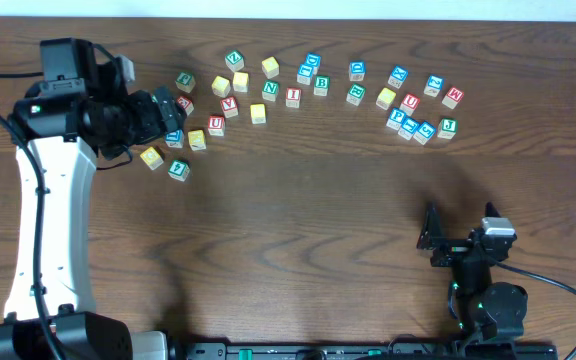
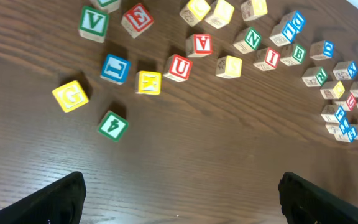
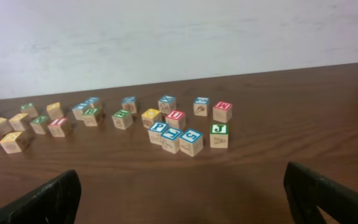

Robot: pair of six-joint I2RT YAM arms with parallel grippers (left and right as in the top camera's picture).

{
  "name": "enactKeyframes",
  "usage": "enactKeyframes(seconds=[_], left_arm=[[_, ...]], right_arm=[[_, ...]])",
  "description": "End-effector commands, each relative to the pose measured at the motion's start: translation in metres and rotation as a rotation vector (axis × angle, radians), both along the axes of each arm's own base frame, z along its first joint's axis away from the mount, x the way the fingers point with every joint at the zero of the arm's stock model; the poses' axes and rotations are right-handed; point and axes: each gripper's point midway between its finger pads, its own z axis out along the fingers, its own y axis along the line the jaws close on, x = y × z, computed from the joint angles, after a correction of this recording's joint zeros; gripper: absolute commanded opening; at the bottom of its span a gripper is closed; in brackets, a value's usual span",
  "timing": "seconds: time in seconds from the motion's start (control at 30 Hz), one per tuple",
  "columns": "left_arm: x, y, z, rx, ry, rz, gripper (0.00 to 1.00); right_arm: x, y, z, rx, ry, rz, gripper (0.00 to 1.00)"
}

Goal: Spell out NEURIPS
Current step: 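Move the left gripper forward over the blocks toward the green N block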

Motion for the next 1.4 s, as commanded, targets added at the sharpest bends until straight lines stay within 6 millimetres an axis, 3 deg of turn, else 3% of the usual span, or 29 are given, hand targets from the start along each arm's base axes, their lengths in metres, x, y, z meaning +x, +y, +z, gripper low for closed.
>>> enactKeyframes(seconds=[0.0, 0.07, 0.3, 0.6, 0.8, 1.03, 1.17, 1.37], left_arm=[[0.004, -0.011, 0.009, -0.003, -0.034, -0.046, 0.98], [0.006, -0.017, 0.010, 0.007, -0.049, -0.079, 0.98], [0.017, -0.036, 0.018, 0.047, -0.129, -0.169, 0.98], [0.033, -0.042, 0.047, 0.212, -0.216, -0.123, 0.98], [0.039, -0.051, 0.076, 0.210, -0.288, -0.120, 0.98], [0.045, -0.059, 0.100, 0.204, -0.345, -0.121, 0.98], [0.055, -0.067, 0.102, 0.201, -0.353, -0.136, 0.98], [0.073, -0.077, 0.095, 0.199, -0.339, -0.155, 0.98]], right_arm=[[-0.001, -0.025, 0.004, -0.058, -0.015, -0.138, 0.99], [-0.002, -0.033, 0.008, -0.059, -0.032, -0.188, 0.99], [-0.001, -0.015, 0.034, -0.046, -0.124, -0.085, 0.99], [0.002, -0.008, 0.100, -0.152, -0.104, -0.044, 0.99], [0.034, 0.008, 0.137, -0.186, 0.068, 0.064, 0.99], [0.076, 0.023, 0.162, -0.189, 0.314, 0.160, 0.99], [0.100, 0.029, 0.163, -0.174, 0.473, 0.206, 0.99], [0.119, 0.033, 0.148, -0.153, 0.703, 0.241, 0.99]])
